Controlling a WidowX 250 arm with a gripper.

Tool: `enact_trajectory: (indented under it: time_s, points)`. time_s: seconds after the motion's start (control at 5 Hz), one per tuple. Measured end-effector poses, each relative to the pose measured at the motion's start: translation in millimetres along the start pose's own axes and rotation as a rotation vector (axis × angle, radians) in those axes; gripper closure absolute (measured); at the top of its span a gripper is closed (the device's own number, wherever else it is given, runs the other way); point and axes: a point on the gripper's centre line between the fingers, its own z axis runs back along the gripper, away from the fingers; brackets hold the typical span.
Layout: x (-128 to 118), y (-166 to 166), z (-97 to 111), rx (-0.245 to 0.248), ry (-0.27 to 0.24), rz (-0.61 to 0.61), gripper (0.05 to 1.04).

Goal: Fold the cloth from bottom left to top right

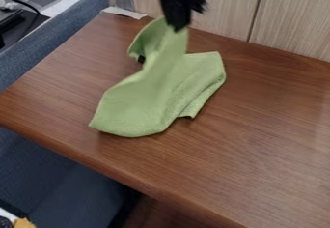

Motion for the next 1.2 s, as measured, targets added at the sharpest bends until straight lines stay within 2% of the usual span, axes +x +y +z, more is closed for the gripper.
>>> enact_trajectory:
  time_s: [0.2,0.4,0.8,1.0,1.2]
  points:
    - [-12.9,-22.6,-37.1,-0.055,0.039,-0.050,1.026]
    - [-22.1,-25.5,-78.9,-0.107,0.076,-0.063,1.026]
    - [-23.5,-30.4,-104.1,-0.097,0.098,-0.063,1.013]
    - [-27.2,-30.2,-101.4,-0.047,0.117,-0.082,0.857]
    - [-33.5,-24.9,-79.0,0.030,0.091,-0.092,0.602]
